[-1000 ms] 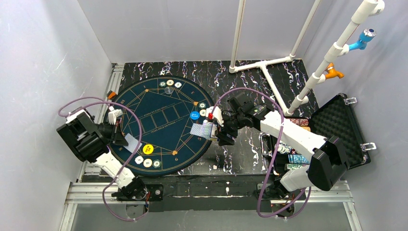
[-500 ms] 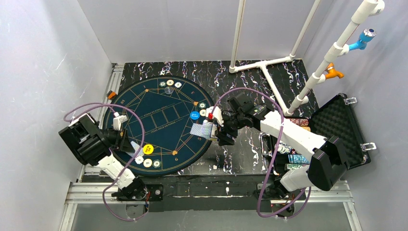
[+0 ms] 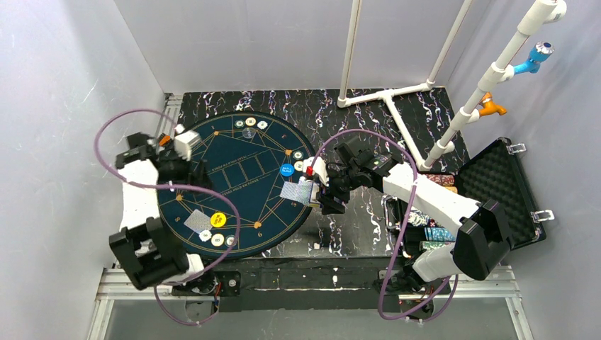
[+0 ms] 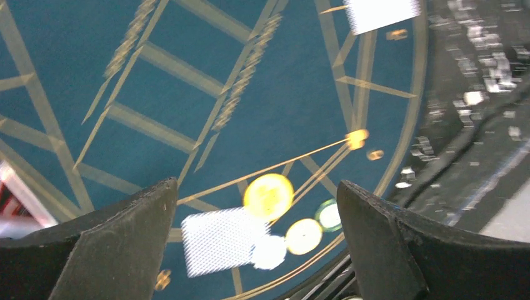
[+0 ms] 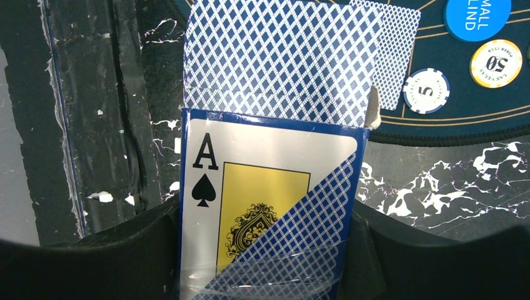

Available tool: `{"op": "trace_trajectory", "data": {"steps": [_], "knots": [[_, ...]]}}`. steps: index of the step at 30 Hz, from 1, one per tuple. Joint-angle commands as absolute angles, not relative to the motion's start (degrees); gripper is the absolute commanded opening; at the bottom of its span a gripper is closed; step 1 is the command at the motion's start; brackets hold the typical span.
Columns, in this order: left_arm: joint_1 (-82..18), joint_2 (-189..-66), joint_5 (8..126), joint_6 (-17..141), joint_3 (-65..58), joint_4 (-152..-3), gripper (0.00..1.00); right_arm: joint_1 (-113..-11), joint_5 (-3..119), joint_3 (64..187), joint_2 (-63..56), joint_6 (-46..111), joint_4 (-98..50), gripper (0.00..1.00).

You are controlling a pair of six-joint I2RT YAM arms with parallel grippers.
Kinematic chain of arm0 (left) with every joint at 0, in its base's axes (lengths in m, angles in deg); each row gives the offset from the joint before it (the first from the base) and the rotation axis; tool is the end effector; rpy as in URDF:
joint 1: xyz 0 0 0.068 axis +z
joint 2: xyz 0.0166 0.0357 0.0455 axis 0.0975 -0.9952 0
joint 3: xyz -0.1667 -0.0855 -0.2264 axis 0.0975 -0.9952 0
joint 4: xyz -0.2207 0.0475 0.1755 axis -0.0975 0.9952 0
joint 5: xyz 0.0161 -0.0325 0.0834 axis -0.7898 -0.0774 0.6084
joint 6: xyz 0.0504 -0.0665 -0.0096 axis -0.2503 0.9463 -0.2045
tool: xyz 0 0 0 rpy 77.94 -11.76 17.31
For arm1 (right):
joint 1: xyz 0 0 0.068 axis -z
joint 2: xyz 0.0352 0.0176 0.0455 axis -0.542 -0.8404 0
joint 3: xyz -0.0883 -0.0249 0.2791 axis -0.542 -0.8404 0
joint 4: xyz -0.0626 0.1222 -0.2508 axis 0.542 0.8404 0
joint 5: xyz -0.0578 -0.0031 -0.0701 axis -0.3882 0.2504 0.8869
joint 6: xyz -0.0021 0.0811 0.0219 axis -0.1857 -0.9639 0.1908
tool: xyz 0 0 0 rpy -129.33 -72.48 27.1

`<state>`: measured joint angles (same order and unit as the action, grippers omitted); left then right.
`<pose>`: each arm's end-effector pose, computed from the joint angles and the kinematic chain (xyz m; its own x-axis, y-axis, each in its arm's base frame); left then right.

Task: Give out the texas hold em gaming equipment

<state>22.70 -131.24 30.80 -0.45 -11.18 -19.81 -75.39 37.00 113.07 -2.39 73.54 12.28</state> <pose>0.2755 0.0899 0.2667 -0.6231 0.2957 -0.7241 0.5604 0.8146 -0.1495 0.2185 0.2484 0.2600 -0.0390 -0.7101 -0.7030 -0.9977 0.0667 -0.0120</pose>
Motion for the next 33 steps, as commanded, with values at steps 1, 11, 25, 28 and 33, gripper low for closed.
{"op": "trace_trajectory", "data": {"steps": [1, 11, 25, 28, 33], "knots": [[7.6, -124.2, 21.6, 16.7, -12.0, -20.0, 0.98, -76.0, 35.9, 115.7, -2.6, 73.1, 9.6, 0.01], [-21.6, -126.5, 14.6, 56.1, -19.9, -46.8, 0.95, -76.5, 35.8, 115.5, -1.9, 72.6, 9.3, 0.01], [-33.5, -137.8, 17.2, 69.9, -16.9, -60.3, 0.79, -76.8, 36.0, 115.9, -0.8, 72.5, 9.8, 0.01], [-33.3, -139.4, 17.5, 70.1, -16.5, -59.4, 0.72, -76.8, 35.7, 116.3, -0.7, 72.8, 10.2, 0.01], [-32.5, -138.4, 18.7, 69.5, -18.4, -59.1, 0.49, -76.8, 35.7, 116.1, -0.2, 72.9, 10.2, 0.01]]}}
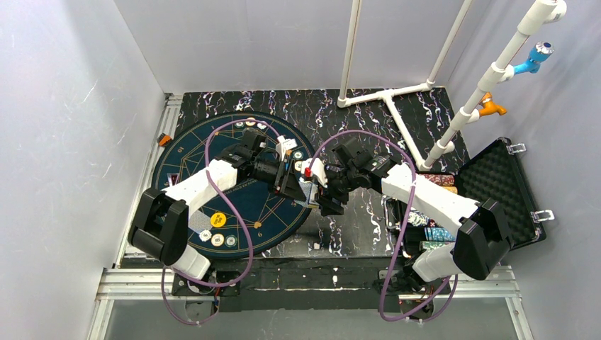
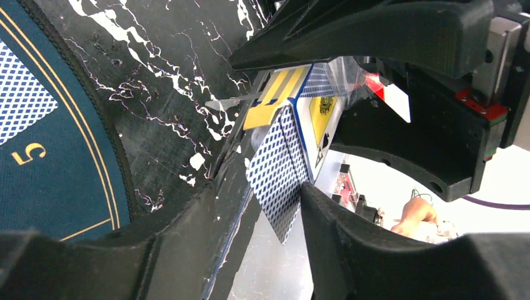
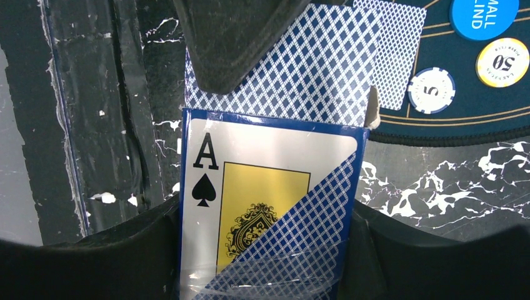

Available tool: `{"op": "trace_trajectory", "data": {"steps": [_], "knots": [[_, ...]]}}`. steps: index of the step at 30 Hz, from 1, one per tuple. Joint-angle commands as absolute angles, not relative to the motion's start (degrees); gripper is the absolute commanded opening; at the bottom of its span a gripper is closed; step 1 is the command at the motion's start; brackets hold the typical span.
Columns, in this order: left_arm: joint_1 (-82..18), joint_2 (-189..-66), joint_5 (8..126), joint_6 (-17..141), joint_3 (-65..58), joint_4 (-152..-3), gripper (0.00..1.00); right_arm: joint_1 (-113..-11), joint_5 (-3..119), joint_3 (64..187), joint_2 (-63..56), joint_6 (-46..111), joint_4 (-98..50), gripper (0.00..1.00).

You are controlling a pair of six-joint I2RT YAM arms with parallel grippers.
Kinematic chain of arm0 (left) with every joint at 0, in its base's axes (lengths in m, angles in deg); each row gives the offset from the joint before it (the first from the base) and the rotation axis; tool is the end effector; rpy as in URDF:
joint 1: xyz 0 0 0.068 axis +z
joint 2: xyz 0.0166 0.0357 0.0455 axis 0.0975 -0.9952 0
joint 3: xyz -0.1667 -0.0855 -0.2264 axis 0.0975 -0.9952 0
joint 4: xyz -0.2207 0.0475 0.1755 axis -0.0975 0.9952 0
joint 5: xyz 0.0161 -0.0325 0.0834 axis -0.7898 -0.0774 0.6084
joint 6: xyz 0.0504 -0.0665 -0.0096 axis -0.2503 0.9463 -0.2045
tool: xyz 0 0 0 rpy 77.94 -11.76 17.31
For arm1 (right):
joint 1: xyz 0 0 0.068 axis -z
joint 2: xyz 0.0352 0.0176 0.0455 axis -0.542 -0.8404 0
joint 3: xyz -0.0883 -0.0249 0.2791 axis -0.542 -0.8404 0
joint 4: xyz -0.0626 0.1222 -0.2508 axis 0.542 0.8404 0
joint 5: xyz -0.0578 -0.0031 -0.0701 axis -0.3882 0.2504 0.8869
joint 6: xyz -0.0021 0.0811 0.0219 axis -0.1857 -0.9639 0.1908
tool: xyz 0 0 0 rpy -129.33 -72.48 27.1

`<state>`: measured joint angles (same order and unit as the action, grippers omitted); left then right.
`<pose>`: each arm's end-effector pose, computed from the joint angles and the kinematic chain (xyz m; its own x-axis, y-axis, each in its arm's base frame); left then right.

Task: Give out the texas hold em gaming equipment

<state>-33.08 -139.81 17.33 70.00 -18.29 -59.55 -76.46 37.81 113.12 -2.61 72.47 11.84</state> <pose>0.2823 -0.2171 0.2348 -0.8584 0.2452 -0.4506 0.5094 0.3021 -0.8058 0.2157 0.2530 0.2593 -0.0424 -0.7129 -0.7000 -0.9975 0.0696 -0.0105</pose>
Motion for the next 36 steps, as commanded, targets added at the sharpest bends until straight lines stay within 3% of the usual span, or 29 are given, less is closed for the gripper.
{"op": "trace_trajectory", "data": {"steps": [1, 13, 15, 19, 22, 27, 36], "knots": [[-32.3, -138.2, 18.4, 69.6, -18.7, -59.0, 0.48, -76.8, 35.6, 116.0, -0.2, 73.0, 10.1, 0.01], [-27.5, -137.0, 13.7, 71.3, -19.7, -59.1, 0.39, -76.7, 35.7, 115.5, 0.6, 73.1, 10.2, 0.01], [-27.2, -135.9, 10.9, 70.9, -19.9, -60.8, 0.44, -76.7, 35.8, 115.3, 0.5, 73.1, 10.1, 0.01], [-27.3, -132.6, 7.4, 79.2, -23.5, -73.0, 0.65, -76.7, 36.0, 115.0, 0.2, 73.2, 9.9, 0.01], [-28.8, -134.4, 8.1, 83.5, -23.2, -77.6, 0.69, -76.8, 35.6, 115.6, -0.3, 73.1, 9.8, 0.01], [-30.6, -140.0, 9.2, 85.9, -22.9, -77.7, 0.66, -76.8, 35.1, 116.6, -0.4, 73.2, 9.8, 0.01], [-28.5, -141.1, 6.9, 84.7, -24.4, -73.4, 0.51, -76.7, 35.5, 116.0, 0.3, 73.0, 9.5, 0.01]]}}
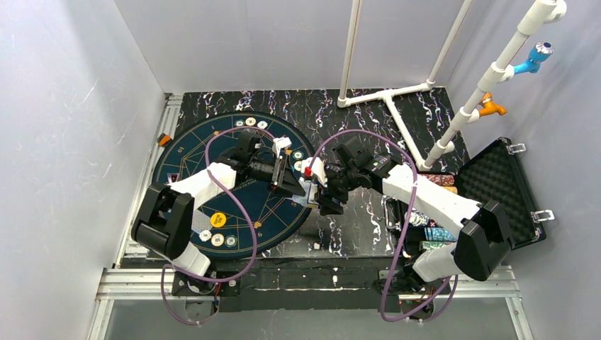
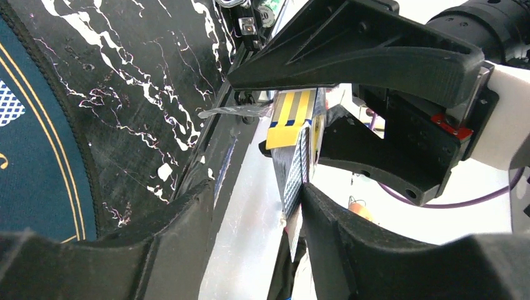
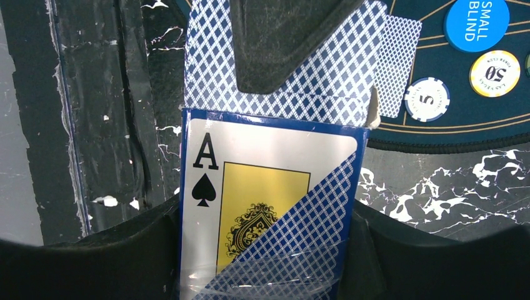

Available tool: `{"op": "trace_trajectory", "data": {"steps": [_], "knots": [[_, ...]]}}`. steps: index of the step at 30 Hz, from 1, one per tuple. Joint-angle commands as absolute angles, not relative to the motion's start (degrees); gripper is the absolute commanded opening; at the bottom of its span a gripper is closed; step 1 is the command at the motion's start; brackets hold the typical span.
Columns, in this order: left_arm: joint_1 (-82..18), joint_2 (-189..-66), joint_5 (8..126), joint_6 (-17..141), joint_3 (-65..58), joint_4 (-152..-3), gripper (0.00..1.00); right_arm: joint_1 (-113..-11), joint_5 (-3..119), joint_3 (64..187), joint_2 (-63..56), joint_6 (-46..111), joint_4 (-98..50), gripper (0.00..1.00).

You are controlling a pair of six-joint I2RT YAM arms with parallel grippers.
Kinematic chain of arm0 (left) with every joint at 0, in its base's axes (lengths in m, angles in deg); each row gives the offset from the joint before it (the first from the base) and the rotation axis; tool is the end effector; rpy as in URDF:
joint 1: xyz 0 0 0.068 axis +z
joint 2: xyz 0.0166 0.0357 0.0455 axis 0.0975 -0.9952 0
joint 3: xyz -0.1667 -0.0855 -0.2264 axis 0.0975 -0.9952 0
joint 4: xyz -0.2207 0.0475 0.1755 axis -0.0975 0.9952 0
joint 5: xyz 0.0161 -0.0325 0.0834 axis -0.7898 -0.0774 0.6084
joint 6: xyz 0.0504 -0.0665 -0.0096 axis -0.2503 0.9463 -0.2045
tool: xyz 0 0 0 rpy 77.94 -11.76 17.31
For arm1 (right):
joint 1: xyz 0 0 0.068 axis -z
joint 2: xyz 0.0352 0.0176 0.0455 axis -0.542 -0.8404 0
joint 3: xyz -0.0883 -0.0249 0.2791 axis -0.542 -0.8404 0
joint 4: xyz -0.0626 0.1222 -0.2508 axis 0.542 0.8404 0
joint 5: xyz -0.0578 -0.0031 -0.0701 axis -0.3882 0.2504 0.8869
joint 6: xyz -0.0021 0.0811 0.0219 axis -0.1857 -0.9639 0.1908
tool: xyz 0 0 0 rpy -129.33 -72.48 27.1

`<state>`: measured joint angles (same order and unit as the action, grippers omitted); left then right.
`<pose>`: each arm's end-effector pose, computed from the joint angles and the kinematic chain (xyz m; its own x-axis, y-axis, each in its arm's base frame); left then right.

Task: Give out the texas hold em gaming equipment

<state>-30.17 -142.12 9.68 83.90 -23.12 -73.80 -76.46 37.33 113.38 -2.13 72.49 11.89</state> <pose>0.2928 -0.2075 0.2185 -0.9267 0.1714 -0.3344 0.3664 0.2147 -0.9054 0.2147 0.2528 0.2637 -0.0357 -0.7038 -0.7095 -0.9978 0.0646 -0.0139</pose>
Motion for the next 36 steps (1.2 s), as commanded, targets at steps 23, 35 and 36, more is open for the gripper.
{"op": "trace_trajectory", "data": {"steps": [23, 35, 36], "knots": [[-22.4, -131.8, 4.6, 84.9, -27.0, -76.9, 0.0, -76.7, 36.4, 114.8, 0.5, 73.5, 9.8, 0.01], [-7.8, -133.1, 3.2, 71.5, -17.8, -58.4, 0.0, -76.7, 38.0, 114.6, 0.5, 73.4, 9.5, 0.01], [-6.1, -134.0, 4.3, 70.1, -15.6, -56.9, 0.0, -76.7, 38.0, 114.7, 0.4, 73.3, 9.5, 0.01]]}}
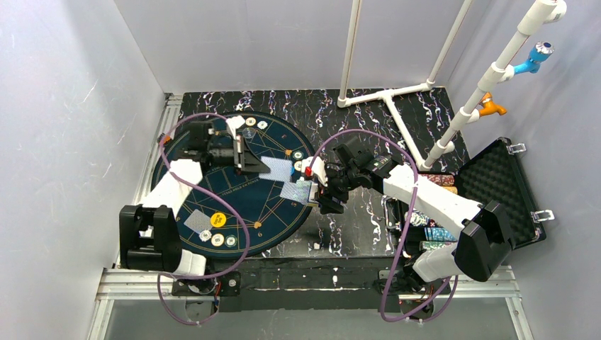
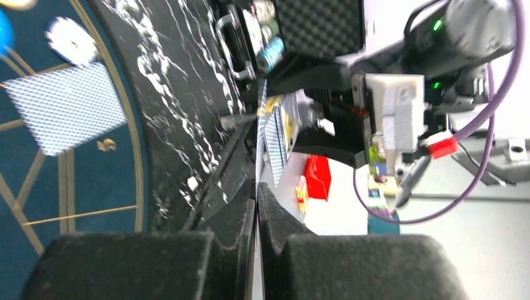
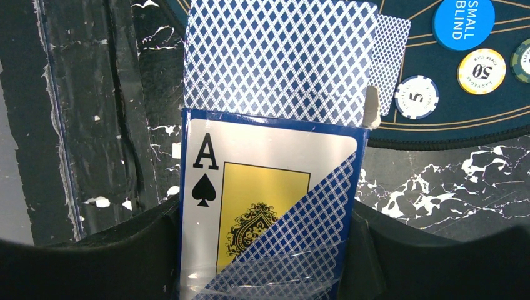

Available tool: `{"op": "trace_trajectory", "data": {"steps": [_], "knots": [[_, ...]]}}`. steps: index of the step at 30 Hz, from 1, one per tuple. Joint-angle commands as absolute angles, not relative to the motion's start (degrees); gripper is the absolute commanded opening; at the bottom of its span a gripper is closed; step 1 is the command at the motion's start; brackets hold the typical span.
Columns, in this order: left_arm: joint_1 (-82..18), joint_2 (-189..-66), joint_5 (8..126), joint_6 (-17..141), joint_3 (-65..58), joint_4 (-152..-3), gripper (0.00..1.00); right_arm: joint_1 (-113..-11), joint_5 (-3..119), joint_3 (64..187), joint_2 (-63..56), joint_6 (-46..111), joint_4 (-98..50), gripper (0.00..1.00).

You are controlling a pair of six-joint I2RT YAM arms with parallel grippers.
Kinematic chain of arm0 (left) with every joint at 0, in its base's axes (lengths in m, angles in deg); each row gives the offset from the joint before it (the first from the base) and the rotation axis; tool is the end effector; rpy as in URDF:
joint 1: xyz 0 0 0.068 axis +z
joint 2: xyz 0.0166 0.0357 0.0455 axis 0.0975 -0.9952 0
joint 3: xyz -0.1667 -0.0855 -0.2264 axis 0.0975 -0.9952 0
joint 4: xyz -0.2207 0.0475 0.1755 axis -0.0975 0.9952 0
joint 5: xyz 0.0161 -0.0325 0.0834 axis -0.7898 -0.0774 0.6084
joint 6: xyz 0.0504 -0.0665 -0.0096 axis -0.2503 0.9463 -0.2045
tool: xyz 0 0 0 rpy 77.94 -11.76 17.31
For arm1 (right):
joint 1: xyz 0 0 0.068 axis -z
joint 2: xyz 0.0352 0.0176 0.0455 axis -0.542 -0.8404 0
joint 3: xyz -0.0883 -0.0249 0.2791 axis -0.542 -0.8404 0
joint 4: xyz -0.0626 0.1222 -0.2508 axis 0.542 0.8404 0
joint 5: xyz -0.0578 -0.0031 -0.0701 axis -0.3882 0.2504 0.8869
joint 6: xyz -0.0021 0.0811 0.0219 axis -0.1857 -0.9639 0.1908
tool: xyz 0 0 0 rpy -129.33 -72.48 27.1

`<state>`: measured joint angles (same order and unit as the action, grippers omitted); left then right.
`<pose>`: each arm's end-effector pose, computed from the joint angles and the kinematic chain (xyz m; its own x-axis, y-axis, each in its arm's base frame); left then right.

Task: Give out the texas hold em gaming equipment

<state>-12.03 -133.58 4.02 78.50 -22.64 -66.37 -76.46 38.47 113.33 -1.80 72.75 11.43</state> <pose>0.3117 -0.1052 0.2626 -0.9003 -0.0521 -0.4321 0.4083 0.2425 -0.8800 0.2158 0.2521 0.2653 -0.0253 -0.7055 -0.7082 -0.9966 0.0733 -0.0375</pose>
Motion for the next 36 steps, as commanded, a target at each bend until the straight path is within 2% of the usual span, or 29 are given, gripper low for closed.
{"op": "trace_trajectory", "data": {"steps": [1, 6, 13, 22, 36], "knots": [[-3.4, -135.2, 5.9, 69.8, -14.1, -56.4, 0.0, -76.6, 37.9, 114.9, 0.3, 73.3, 9.6, 0.01], [3.9, -145.2, 22.0, 66.0, -1.4, -50.3, 0.0, -76.7, 37.7, 115.6, -0.2, 73.3, 9.8, 0.01], [5.9, -162.8, 38.1, 65.1, 15.2, -45.1, 0.0, -76.7, 38.3, 115.3, -0.2, 73.7, 10.4, 0.01], [6.6, -178.8, 39.7, 64.0, 28.9, -44.2, 0.0, -76.7, 38.5, 115.1, -0.7, 73.9, 10.5, 0.01], [5.0, -190.4, 36.2, 65.9, 40.7, -44.7, 0.0, -76.7, 38.9, 115.1, -1.2, 74.3, 10.7, 0.01]]}}
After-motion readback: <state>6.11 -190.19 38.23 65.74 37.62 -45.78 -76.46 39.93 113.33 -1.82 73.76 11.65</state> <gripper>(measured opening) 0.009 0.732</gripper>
